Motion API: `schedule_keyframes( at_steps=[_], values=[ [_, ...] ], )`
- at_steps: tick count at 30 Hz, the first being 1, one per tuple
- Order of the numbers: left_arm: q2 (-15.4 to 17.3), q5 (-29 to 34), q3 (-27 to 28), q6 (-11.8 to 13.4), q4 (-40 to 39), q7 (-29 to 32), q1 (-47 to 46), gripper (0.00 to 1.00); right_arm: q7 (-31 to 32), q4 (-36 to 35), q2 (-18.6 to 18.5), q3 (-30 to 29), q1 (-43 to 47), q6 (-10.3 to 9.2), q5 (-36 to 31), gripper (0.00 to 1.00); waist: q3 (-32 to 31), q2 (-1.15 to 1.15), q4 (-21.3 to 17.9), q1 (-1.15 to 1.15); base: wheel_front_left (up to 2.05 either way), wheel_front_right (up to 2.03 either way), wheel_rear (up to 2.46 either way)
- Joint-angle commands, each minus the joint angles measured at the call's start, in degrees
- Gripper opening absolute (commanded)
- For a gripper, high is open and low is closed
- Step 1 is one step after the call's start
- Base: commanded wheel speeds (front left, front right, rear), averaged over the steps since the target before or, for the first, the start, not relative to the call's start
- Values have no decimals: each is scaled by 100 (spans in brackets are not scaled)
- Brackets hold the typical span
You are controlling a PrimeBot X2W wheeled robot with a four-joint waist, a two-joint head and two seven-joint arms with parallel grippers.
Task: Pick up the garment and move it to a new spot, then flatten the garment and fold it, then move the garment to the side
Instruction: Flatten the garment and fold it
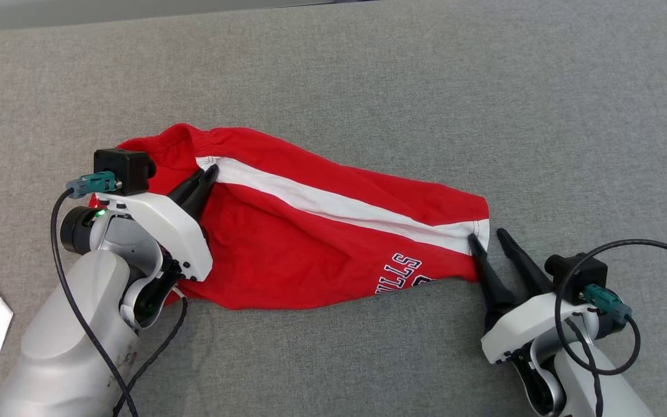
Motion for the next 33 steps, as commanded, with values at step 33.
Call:
schedule_keyframes(
  at_steps=[33],
  values=[
    [578, 179, 324, 324, -2730, 193, -1191, 0, 772, -3252, -635, -1258, -2080, 9, -625, 0, -789, 0, 302, 0, 0, 0, 0]
  ],
)
